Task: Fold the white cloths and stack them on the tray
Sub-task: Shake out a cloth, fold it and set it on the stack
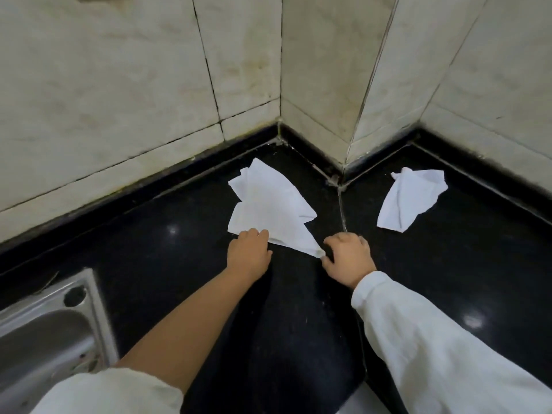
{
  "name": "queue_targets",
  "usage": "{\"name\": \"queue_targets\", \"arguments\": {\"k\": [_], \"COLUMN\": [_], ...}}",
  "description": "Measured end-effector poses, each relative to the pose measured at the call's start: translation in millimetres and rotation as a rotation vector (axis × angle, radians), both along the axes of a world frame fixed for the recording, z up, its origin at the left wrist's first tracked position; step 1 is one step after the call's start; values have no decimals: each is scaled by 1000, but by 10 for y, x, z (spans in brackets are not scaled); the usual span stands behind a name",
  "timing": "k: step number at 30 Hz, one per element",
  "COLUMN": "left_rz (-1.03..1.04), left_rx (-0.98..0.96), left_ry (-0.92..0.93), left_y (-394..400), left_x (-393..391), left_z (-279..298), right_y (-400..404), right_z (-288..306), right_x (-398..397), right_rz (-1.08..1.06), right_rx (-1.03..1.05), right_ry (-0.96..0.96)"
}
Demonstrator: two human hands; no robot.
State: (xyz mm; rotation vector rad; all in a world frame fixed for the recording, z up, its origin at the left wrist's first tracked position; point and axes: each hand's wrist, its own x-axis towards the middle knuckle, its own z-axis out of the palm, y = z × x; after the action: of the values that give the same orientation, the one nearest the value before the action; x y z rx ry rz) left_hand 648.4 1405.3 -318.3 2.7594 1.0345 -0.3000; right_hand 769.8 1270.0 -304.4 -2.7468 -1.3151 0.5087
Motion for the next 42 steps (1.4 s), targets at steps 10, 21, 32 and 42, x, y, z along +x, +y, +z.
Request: {"name": "queue_targets", "arguments": {"k": [10,21,32,42], "left_rz": [-124,-221,-656,-976], "left_rx": [58,-134,-372,-410], "left_ry": [-50,-425,-414,-104], "left_y": [338,-211,-2144,-3568], "left_x": [290,773,2033,2212], "left_z": [-332,816,1350,981], "right_y": [262,-539,-2921,-4806], "right_z": [-313,942,1549,1005], "right_x": [185,625,1368,935], "right_rz": [-42,-274,-735,-623], "right_rx": [-21,469,382,115], "right_ry": [-64,-4,-257,-121]}}
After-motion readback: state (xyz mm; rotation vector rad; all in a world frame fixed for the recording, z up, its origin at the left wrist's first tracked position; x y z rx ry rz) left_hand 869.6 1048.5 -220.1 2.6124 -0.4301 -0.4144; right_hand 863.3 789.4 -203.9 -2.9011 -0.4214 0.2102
